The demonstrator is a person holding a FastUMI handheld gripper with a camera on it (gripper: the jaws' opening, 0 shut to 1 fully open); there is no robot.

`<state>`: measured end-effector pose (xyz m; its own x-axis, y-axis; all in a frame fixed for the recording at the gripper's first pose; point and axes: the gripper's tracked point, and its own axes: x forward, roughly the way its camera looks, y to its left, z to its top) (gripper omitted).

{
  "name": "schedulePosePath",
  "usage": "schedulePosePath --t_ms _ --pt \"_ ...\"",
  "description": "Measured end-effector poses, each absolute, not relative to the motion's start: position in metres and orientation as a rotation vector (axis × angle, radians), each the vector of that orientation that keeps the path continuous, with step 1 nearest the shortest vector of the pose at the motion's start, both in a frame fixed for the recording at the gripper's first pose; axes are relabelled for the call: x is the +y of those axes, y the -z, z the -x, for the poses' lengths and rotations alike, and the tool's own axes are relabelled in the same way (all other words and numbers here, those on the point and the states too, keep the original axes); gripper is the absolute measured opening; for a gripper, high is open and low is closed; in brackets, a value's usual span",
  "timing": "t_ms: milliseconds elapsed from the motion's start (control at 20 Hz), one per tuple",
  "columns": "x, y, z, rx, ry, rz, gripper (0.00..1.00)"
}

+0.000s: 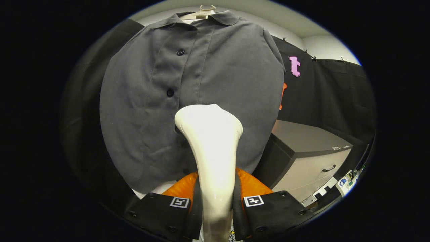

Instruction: Iron the clothes twice with a garment steamer, once on the left side and once on the right side.

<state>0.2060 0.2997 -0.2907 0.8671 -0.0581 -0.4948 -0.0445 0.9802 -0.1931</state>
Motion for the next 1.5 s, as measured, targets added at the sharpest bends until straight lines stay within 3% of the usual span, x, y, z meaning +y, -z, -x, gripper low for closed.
schedulePosePath --t_ms 900,1150,1500 --pt "0.281 0.363 -0.159 0.649 0.008 0.201 0.45" --pt "0.279 0.328 -0.159 0.598 0.018 0.181 0.45" --pt "0.305 0.203 -0.184 0.380 -0.030 0.105 0.45"
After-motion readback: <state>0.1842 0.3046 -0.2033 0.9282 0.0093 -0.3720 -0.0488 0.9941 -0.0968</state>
